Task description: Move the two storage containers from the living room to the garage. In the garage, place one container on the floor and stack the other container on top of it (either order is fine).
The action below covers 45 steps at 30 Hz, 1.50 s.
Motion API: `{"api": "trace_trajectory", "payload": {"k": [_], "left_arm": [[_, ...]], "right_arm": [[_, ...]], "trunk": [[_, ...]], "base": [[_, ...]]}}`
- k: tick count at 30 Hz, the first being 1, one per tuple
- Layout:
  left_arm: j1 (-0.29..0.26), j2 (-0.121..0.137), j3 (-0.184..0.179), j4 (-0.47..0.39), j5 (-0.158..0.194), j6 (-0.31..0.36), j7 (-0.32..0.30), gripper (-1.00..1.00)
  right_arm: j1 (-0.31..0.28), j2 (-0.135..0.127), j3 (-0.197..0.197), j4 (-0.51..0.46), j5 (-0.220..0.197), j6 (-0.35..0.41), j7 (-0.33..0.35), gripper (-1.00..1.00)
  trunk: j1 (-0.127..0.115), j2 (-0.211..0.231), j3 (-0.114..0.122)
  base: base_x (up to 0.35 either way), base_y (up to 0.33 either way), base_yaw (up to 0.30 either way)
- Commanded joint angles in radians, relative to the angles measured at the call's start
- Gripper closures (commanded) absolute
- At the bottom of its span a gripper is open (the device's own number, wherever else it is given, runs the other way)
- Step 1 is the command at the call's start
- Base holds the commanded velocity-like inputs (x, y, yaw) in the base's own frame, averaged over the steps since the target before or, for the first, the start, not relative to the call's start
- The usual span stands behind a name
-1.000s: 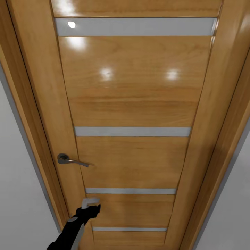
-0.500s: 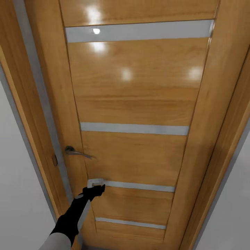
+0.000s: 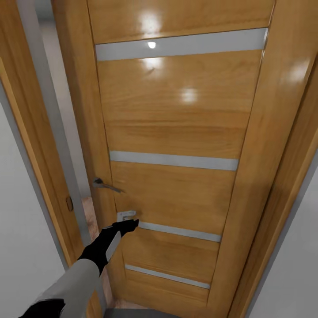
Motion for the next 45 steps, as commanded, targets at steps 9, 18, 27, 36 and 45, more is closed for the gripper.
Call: {"api": "trace_trajectory", "payload": {"k": [9,18,27,36,45], "left_arm": [[-0.034,0.0,0.003,0.086,0.008,0.0,-0.004,-1.0],[-0.041,-0.038,-0.014,0.14,0.006,0.004,-0.013,-1.0],[-0.047,-0.048,-0.044,0.19,0.003,-0.003,-0.013,-1.0],[-0.047,-0.048,-0.047,0.222,0.003,-0.049,-0.013,-1.0],[-0.047,-0.048,-0.046,0.225,0.005,-0.063,-0.013,-1.0]], "right_arm": [[-0.001,0.0,0.001,-0.015,-0.01,-0.005,0.008,-1.0],[-0.001,-0.002,0.001,-0.044,-0.011,-0.005,0.008,-1.0],[-0.001,-0.002,0.003,-0.044,-0.011,-0.005,0.007,-1.0],[-0.001,-0.002,0.001,-0.044,-0.011,-0.005,0.007,-1.0],[-0.002,-0.002,0.001,-0.045,-0.01,-0.005,0.008,-1.0]], "trunk": [[0.0,-0.001,-0.001],[0.0,-0.001,-0.001],[0.0,-0.001,-0.001],[0.0,-0.001,-0.001],[0.0,-0.001,-0.001]], "base": [[0.0,0.0,0.0],[0.0,0.0,0.0],[0.0,0.0,0.0],[0.031,0.0,0.0],[0.285,0.0,0.0]]}}
